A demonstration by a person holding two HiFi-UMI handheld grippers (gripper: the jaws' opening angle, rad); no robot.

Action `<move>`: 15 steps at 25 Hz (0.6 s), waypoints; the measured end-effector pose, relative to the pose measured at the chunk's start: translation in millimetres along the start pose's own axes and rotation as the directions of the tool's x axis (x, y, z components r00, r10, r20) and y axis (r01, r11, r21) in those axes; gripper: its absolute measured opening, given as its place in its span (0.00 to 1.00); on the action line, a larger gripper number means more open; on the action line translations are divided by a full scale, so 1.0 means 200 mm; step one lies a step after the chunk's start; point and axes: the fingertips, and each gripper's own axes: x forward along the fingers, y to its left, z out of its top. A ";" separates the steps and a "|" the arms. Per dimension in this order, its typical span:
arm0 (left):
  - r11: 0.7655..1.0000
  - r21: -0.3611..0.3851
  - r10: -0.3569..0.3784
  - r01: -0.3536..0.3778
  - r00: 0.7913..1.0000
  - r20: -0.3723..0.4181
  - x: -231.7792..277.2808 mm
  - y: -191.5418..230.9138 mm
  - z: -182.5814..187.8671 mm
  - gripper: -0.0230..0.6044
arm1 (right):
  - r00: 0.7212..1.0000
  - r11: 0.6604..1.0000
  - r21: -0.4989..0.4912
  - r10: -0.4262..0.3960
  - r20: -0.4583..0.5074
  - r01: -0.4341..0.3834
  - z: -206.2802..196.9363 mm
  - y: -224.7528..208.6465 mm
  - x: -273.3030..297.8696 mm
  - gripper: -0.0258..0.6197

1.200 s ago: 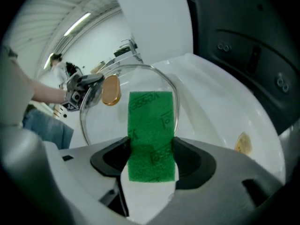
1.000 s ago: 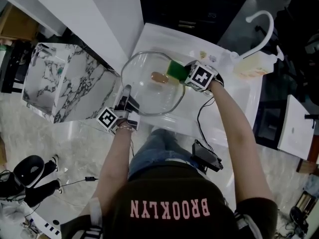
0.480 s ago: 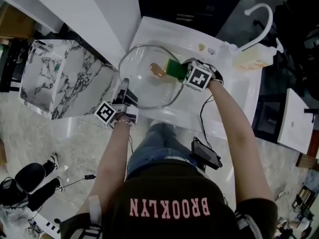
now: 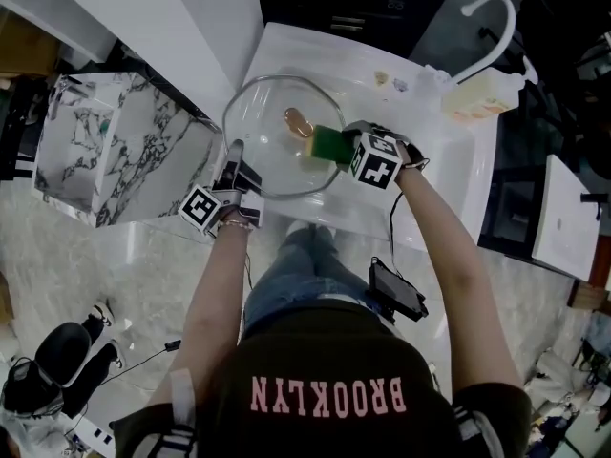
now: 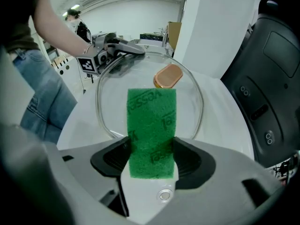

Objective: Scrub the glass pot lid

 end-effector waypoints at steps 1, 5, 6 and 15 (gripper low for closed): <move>1.000 0.000 -0.001 0.001 1.000 0.000 0.00 0.00 0.00 0.07 | 1.000 1.000 -0.003 0.001 0.002 -0.001 0.00 0.02 0.00 0.46; 1.000 0.000 -0.004 0.004 1.000 -0.002 0.00 -0.01 0.00 0.07 | 1.000 0.999 -0.037 0.002 0.002 -0.002 0.01 0.12 -0.02 0.46; 1.000 -0.002 -0.005 0.005 1.000 -0.002 0.00 -0.01 0.00 0.07 | 1.000 0.999 -0.047 0.001 0.001 -0.001 0.02 0.14 -0.02 0.46; 0.999 -0.031 -0.006 0.005 1.000 -0.030 0.01 0.00 -0.01 0.07 | 1.000 1.000 -0.014 -0.011 0.011 0.011 0.02 0.21 -0.05 0.46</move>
